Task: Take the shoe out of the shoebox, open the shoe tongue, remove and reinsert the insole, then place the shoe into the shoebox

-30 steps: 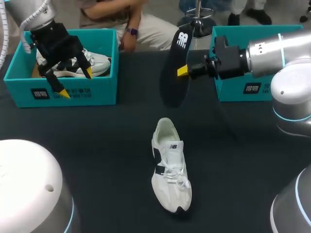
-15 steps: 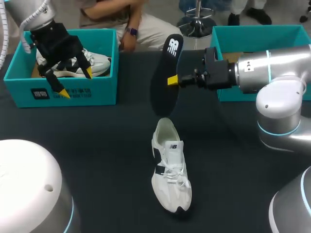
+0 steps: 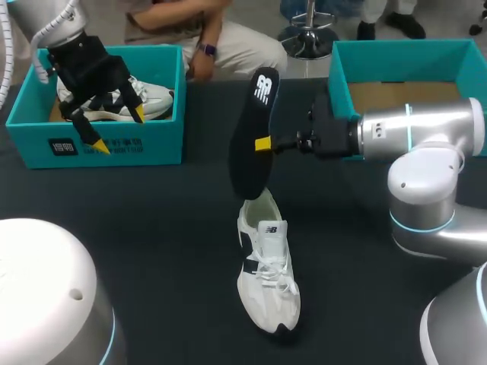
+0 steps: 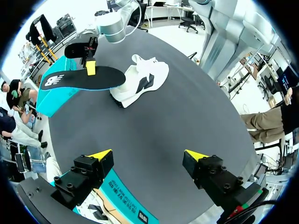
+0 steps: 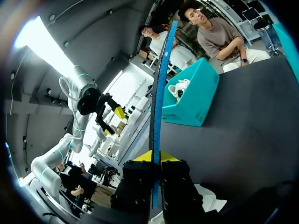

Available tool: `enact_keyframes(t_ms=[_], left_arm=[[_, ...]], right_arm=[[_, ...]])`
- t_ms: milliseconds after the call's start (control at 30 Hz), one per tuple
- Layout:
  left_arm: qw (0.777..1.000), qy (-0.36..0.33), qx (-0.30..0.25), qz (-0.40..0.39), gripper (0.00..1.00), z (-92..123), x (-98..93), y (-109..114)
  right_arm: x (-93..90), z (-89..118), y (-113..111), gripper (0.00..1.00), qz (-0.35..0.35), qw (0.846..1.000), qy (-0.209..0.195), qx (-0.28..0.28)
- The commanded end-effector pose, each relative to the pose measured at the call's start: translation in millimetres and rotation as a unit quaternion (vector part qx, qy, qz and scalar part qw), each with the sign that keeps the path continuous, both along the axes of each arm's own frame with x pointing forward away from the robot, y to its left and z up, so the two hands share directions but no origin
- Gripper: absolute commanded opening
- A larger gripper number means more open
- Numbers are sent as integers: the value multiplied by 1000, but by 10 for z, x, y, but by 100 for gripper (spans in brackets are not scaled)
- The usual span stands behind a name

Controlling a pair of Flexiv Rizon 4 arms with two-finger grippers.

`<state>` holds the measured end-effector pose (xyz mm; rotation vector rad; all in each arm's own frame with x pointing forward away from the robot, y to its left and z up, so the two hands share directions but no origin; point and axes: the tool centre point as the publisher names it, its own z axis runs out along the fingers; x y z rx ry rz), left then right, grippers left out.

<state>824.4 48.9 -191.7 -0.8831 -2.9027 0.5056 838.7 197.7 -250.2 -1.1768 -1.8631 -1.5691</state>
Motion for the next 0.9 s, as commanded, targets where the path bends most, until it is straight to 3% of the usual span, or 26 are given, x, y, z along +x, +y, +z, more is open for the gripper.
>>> enact_keyframes(t_ms=[33, 500, 900], left_arm=[[1000, 1, 2, 0, 100, 0, 7, -2], [1000, 1, 2, 0, 100, 0, 7, -2], [1000, 1, 2, 0, 100, 0, 7, -2]], right_arm=[[-8, -101, 6, 0, 0, 1000, -3, 3], [-165, -270, 68, 0, 20, 999, -32, 18], [-280, -400, 101, 0, 19, 999, -30, 28]])
